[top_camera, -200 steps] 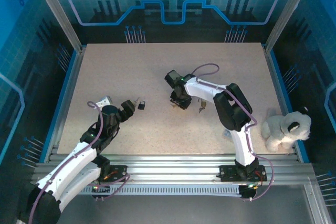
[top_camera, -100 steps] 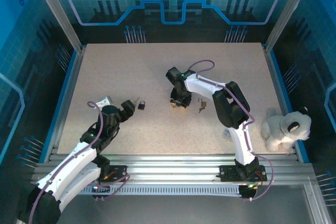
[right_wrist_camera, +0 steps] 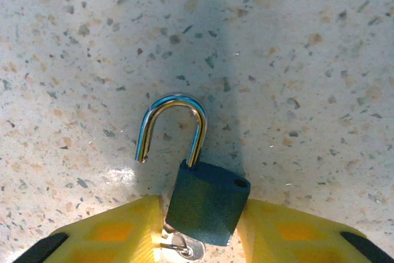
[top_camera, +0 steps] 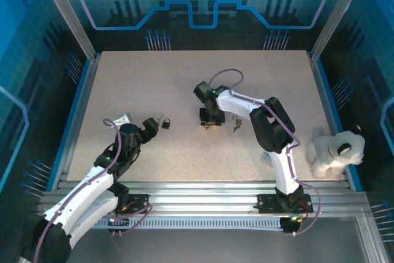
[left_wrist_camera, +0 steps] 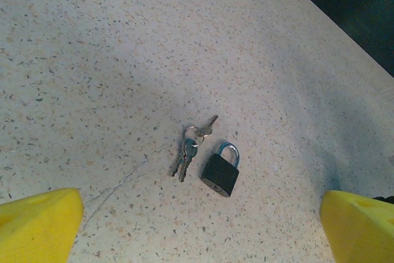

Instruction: Lock with the key

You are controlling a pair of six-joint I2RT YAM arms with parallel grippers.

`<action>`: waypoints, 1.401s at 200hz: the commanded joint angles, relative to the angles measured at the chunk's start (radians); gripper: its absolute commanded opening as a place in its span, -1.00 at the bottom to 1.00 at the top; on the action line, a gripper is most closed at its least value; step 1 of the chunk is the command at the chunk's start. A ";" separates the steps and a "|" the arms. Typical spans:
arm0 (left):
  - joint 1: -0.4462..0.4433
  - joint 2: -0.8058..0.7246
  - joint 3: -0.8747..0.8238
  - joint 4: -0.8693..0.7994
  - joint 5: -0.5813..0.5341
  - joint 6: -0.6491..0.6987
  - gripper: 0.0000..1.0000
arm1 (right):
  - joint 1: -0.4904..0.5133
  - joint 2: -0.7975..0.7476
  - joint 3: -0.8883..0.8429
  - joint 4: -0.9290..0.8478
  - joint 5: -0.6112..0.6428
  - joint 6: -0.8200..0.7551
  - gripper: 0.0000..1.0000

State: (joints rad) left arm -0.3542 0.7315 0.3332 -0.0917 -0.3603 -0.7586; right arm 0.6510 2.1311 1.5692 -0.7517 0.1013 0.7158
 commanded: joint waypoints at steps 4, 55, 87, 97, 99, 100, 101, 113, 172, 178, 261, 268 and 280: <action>0.004 0.002 -0.005 0.016 0.012 0.006 0.99 | 0.015 0.053 -0.030 0.197 0.027 -0.106 -0.23; 0.005 0.012 -0.006 0.024 0.020 0.005 0.99 | -0.010 0.035 -0.037 0.203 -0.005 -0.120 -0.21; 0.004 0.016 -0.005 0.024 0.021 0.005 0.99 | -0.033 0.039 -0.020 0.170 0.009 -0.072 -0.29; 0.004 0.016 -0.005 0.024 0.022 0.005 0.99 | -0.031 0.042 -0.009 0.153 0.038 -0.074 -0.29; 0.004 0.017 -0.005 0.024 0.023 0.004 0.99 | -0.032 0.042 -0.005 0.149 0.043 -0.075 -0.30; 0.005 0.015 -0.005 0.024 0.023 0.004 0.98 | -0.031 0.042 -0.003 0.148 0.046 -0.076 -0.30; 0.005 0.016 -0.005 0.024 0.023 0.005 0.99 | -0.031 0.043 -0.003 0.146 0.048 -0.077 -0.30; 0.005 0.017 -0.004 0.024 0.024 0.004 0.99 | -0.031 0.043 0.008 0.131 0.085 -0.087 -0.40; 0.006 0.020 -0.002 0.026 0.031 0.004 0.99 | -0.024 0.001 -0.014 0.171 0.130 -0.153 -0.35; 0.007 0.020 -0.003 0.024 0.032 0.004 0.99 | -0.024 0.000 -0.012 0.168 0.135 -0.160 -0.33; 0.007 0.019 0.001 0.017 0.032 0.005 0.99 | 0.002 -0.017 0.005 0.143 0.180 -0.157 -0.07; 0.007 0.017 0.001 0.014 0.032 0.005 0.99 | 0.007 -0.020 -0.001 0.141 0.190 -0.143 -0.08; 0.006 0.016 0.002 0.013 0.030 0.004 0.99 | 0.017 -0.029 -0.007 0.121 0.216 -0.100 -0.09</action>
State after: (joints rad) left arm -0.3542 0.7521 0.3332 -0.0807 -0.3424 -0.7586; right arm 0.6456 2.1204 1.5585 -0.6090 0.2588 0.5591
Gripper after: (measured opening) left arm 0.994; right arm 0.457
